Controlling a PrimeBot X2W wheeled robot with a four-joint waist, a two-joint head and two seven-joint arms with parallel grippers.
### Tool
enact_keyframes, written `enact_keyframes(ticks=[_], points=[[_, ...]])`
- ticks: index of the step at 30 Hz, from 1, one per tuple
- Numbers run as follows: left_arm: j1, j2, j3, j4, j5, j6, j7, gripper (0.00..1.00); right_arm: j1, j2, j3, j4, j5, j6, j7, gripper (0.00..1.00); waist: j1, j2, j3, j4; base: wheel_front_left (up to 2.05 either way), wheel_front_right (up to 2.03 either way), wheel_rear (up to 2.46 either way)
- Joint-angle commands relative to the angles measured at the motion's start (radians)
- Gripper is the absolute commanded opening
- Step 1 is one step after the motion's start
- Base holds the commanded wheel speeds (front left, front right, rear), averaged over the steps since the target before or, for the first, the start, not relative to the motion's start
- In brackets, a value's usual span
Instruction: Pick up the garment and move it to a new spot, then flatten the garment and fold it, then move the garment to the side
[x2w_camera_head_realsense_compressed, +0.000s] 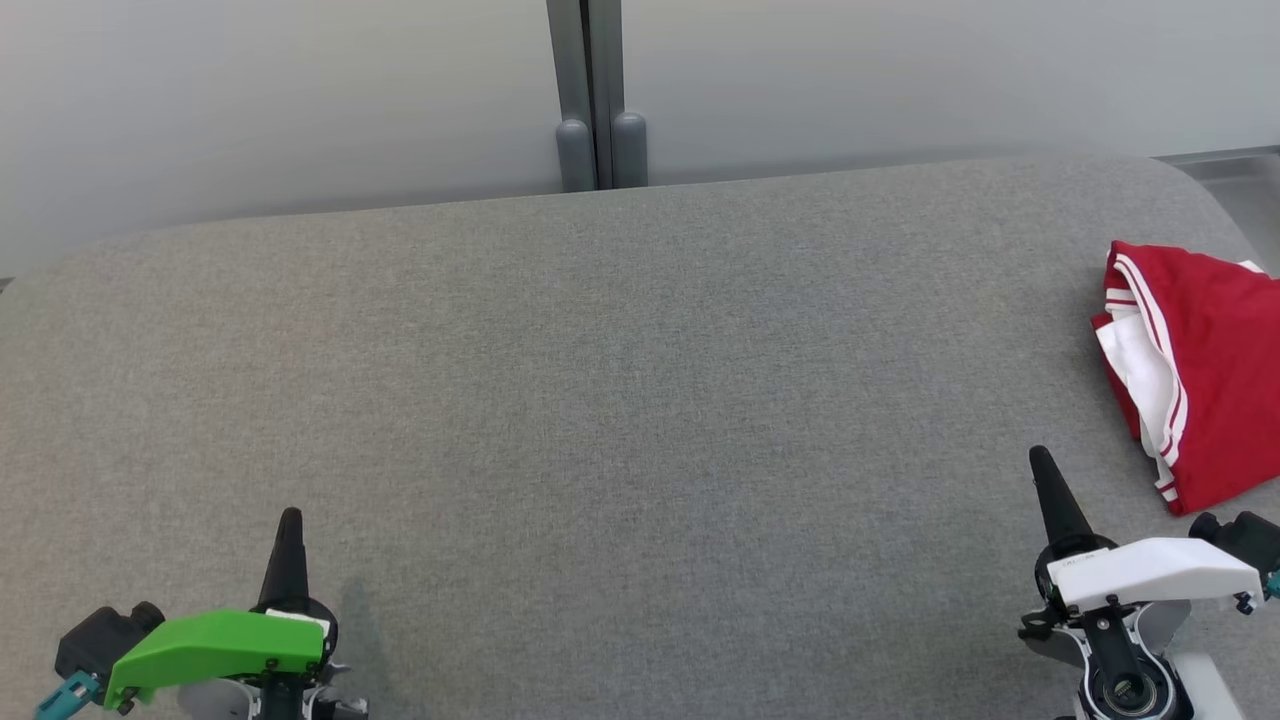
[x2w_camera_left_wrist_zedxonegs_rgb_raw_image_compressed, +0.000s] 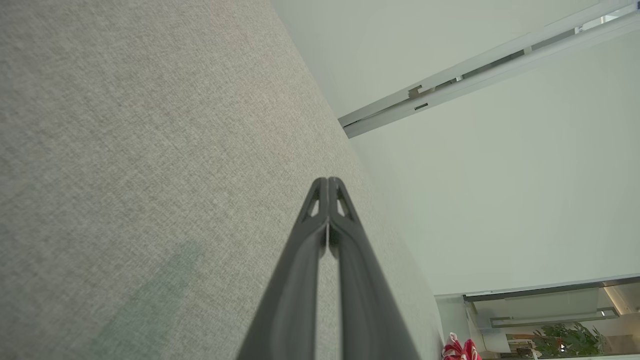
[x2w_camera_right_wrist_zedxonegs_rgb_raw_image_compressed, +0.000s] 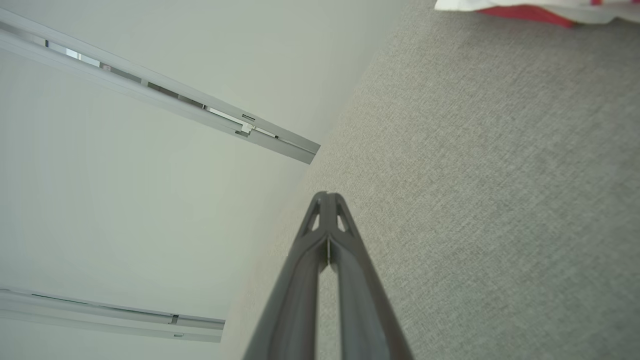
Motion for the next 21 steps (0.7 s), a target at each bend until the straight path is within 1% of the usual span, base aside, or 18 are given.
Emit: enact_keyframes(ticks=[1,21], points=[[-0.026,0.006,0.007,-0.011,-0.029,-0.007,0.008,0.00,0.001,-0.007,-0.004,-0.016,0.028,-0.001,0.008,0.00,0.0000,0.0000,-0.001,0.000,0.00,0.00,0.00],[-0.038,0.007,0.032,-0.020,-0.207,-0.024,0.055,0.00,0.016,-0.008,-0.015,-0.043,0.213,-0.001,0.056,0.00,0.0000,0.0000,-0.011,-0.004,0.00,0.00,0.00]])
